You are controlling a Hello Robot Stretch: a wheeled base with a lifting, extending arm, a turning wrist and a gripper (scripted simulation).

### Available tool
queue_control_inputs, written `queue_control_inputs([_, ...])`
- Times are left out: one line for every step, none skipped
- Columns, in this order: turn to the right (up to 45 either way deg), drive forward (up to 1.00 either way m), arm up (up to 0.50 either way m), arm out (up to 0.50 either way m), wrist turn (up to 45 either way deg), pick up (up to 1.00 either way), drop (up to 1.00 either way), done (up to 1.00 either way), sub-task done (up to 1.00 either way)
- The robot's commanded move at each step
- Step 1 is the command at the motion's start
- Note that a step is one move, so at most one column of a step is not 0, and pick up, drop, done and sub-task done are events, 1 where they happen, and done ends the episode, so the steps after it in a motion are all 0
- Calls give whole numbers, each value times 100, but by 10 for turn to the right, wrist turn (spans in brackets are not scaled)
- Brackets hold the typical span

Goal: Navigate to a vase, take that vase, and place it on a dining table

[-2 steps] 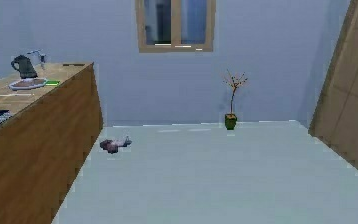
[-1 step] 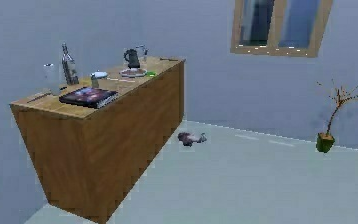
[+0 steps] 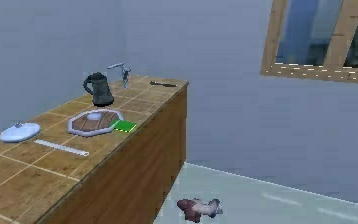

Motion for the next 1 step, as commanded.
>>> queue_control_inputs([-120, 0, 0, 0, 0, 0, 0, 0, 0])
